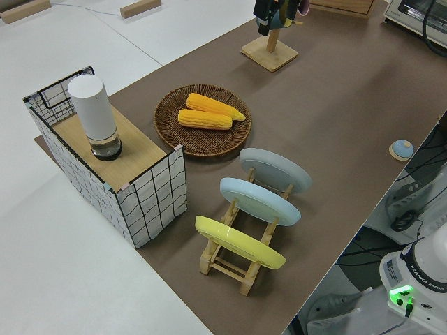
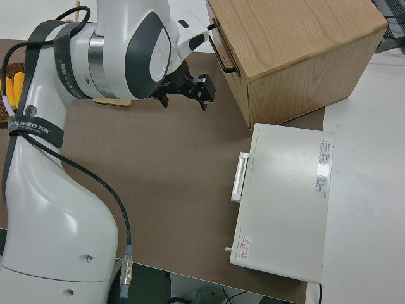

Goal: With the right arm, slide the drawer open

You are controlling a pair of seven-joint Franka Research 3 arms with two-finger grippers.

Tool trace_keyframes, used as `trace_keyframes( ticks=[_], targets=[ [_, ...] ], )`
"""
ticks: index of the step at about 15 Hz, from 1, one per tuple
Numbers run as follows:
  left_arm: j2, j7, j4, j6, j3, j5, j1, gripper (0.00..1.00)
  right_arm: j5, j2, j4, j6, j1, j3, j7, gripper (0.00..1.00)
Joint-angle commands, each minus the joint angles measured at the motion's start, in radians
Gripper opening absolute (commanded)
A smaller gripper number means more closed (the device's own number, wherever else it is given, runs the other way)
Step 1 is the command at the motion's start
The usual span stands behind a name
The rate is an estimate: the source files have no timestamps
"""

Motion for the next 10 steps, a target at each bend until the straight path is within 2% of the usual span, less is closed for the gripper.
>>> trace_keyframes(
  ticks=[1, 7, 10],
  targets=[
    [0.012, 0.006, 0.020, 0.001, 0.016, 0.015, -0.017, 1.00, -0.002, 0.010, 0.021, -0.059, -0.020, 0.004, 0.009, 0.990],
    [0.012, 0.006, 0.020, 0.001, 0.016, 0.014, -0.017, 1.00, -0.001, 0.008, 0.022, -0.073, -0.020, 0.006, 0.007, 0.990],
    [0.012, 0.006, 0.020, 0.001, 0.016, 0.014, -0.017, 1.00, -0.007, 0.010, 0.037, -0.074, -0.021, 0.006, 0.012, 0.990]
  ],
)
